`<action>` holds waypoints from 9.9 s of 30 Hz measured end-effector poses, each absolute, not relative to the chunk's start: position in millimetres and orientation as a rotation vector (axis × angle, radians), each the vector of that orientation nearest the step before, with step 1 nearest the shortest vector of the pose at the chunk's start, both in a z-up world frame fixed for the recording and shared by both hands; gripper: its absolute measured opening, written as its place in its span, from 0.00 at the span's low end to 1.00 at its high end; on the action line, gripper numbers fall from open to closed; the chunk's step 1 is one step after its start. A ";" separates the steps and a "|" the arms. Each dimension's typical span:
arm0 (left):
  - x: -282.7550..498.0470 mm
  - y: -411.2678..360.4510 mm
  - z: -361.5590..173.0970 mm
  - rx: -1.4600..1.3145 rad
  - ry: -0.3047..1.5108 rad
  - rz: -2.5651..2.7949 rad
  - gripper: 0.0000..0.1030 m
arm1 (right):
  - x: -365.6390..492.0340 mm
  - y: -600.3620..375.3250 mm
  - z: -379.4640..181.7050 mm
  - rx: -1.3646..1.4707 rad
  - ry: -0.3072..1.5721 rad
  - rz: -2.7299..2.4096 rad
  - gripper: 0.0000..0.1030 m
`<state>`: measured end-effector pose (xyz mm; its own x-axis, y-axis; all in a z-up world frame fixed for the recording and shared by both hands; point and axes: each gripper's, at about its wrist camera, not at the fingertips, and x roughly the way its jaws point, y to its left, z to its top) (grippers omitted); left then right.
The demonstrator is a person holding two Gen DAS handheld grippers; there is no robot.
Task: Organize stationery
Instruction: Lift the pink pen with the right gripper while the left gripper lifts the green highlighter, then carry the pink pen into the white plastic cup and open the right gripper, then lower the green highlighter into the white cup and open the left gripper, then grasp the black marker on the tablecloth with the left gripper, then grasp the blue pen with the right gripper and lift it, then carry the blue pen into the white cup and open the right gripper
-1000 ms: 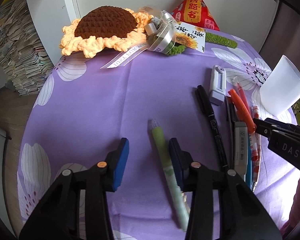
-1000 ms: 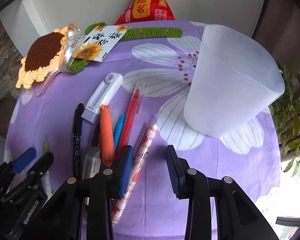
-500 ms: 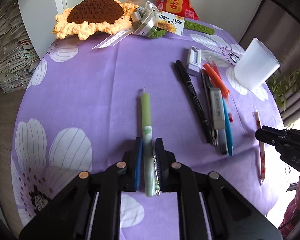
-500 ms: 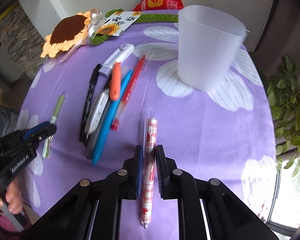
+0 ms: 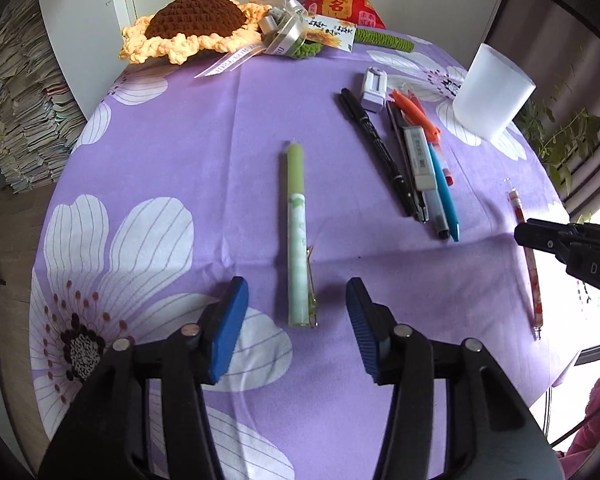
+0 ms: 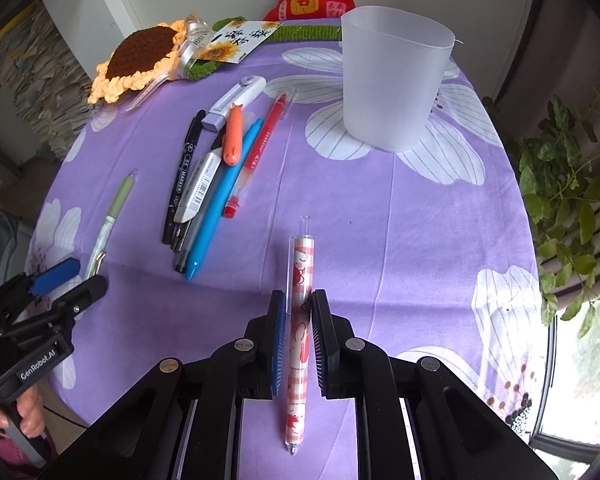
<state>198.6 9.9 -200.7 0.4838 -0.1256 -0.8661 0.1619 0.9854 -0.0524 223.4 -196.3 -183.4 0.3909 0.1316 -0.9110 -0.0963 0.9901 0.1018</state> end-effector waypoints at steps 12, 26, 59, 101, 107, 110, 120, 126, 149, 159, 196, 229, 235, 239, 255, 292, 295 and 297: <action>186.3 10.0 -168.1 0.066 0.936 -0.206 0.11 | 228.4 -202.5 -183.9 0.046 1.170 0.111 0.14; 177.1 9.8 -127.0 0.072 0.806 -0.193 0.08 | 250.0 -184.9 -197.0 -0.018 1.173 0.096 0.14; 163.2 13.1 -141.6 0.055 0.849 -0.217 0.08 | 218.2 -228.9 -62.5 0.134 0.733 0.106 0.14; 188.4 -46.6 -67.3 0.129 0.710 -0.244 0.08 | 313.4 -295.2 -100.8 0.313 0.794 0.015 0.32; 206.1 -74.2 -46.7 0.145 0.675 -0.291 0.08 | 265.1 -301.6 -105.3 0.320 0.762 0.072 0.39; 217.5 -90.7 -35.7 0.143 0.656 -0.323 0.08 | 246.7 -300.3 -114.0 0.275 0.781 0.078 0.39; 269.2 -145.0 -10.6 0.082 0.639 -0.404 0.08 | 214.9 -314.3 -132.7 0.251 0.815 0.032 0.39; 296.7 -167.8 -17.5 0.057 0.681 -0.406 0.08 | 206.7 -319.9 -136.0 0.247 0.818 0.016 0.39; 312.4 -164.6 -66.9 0.088 0.790 -0.369 0.08 | 206.5 -314.0 -146.5 0.236 0.848 0.033 0.39; 291.9 -88.6 -101.7 0.057 0.856 -0.230 0.10 | 209.1 -297.0 -147.8 0.209 0.874 0.068 0.39; 231.8 -0.1 -200.7 -0.086 1.071 -0.237 0.08 | 237.2 -163.4 -183.5 0.104 1.088 0.249 0.39; 196.8 19.5 -193.6 -0.104 1.029 -0.273 0.08 | 266.0 -125.6 -197.4 -0.044 1.109 0.096 0.20; 194.2 18.7 -196.7 -0.101 1.044 -0.290 0.08 | 238.4 -140.5 -194.3 -0.086 1.163 0.201 0.10; 193.1 18.4 -199.2 -0.101 1.050 -0.293 0.08 | 208.4 -156.8 -197.3 -0.177 1.203 0.217 0.10; 185.7 19.2 -200.0 -0.102 1.073 -0.284 0.07 | 231.9 -148.3 -182.8 -0.177 1.156 0.247 0.31; 183.8 0.9 -126.3 -0.078 0.845 -0.309 0.12 | 210.4 -198.2 -61.2 0.027 0.782 0.256 0.10; 180.4 -2.6 -122.0 -0.071 0.834 -0.312 0.12 | 215.9 -212.2 -40.5 0.045 0.724 0.216 0.10; 178.5 -3.2 -120.7 -0.070 0.835 -0.312 0.12 | 222.6 -224.5 -23.0 0.059 0.673 0.170 0.10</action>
<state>178.5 -3.2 -120.7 0.6288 -0.2995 -0.7176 0.2448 0.9522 -0.1829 222.6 -224.5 -23.0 0.7685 0.1752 -0.6154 -0.1371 0.9845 0.1092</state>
